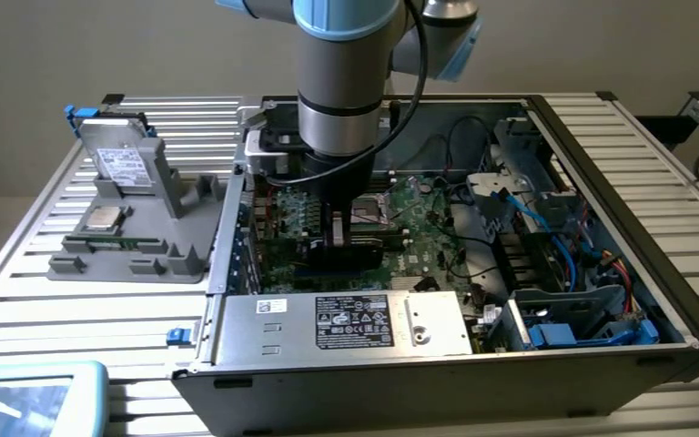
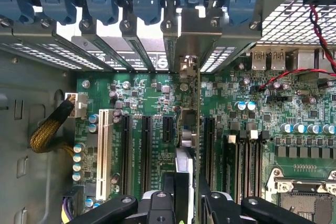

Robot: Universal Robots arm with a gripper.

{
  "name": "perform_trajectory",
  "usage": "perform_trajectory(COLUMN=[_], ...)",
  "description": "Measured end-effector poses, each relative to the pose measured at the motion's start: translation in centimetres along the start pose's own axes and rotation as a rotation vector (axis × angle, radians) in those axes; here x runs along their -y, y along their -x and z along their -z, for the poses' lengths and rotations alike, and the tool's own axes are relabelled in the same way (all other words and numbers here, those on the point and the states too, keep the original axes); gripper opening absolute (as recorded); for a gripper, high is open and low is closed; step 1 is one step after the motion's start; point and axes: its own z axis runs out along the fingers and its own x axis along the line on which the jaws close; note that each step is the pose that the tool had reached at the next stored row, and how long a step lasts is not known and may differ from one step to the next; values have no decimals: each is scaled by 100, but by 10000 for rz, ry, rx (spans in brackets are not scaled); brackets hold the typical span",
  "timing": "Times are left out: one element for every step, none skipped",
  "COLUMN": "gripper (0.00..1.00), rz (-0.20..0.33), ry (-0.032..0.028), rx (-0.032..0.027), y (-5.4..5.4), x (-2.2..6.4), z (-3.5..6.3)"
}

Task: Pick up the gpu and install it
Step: 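Insert the gpu into the slot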

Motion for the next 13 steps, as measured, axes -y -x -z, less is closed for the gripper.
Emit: perform_trajectory(gripper=[27,27,27,27,27,27,27,27,27,27,27,27,27], rz=[2,3,5,8,10,12,13,13,13,13,13,13,13], ry=[1,2,2,2,3,4,4,4,4,4,4,4,3], rx=[-1,-1,0,0,-1,-1,-1,-1,-1,-1,-1,-1,2], y=[0,0,0,-1,-1,-1,-1,-1,-1,-1,-1,-1,-4], x=[0,0,0,0,0,0,0,0,0,0,0,0,0], z=[0,0,0,0,0,0,0,0,0,0,0,0,0])
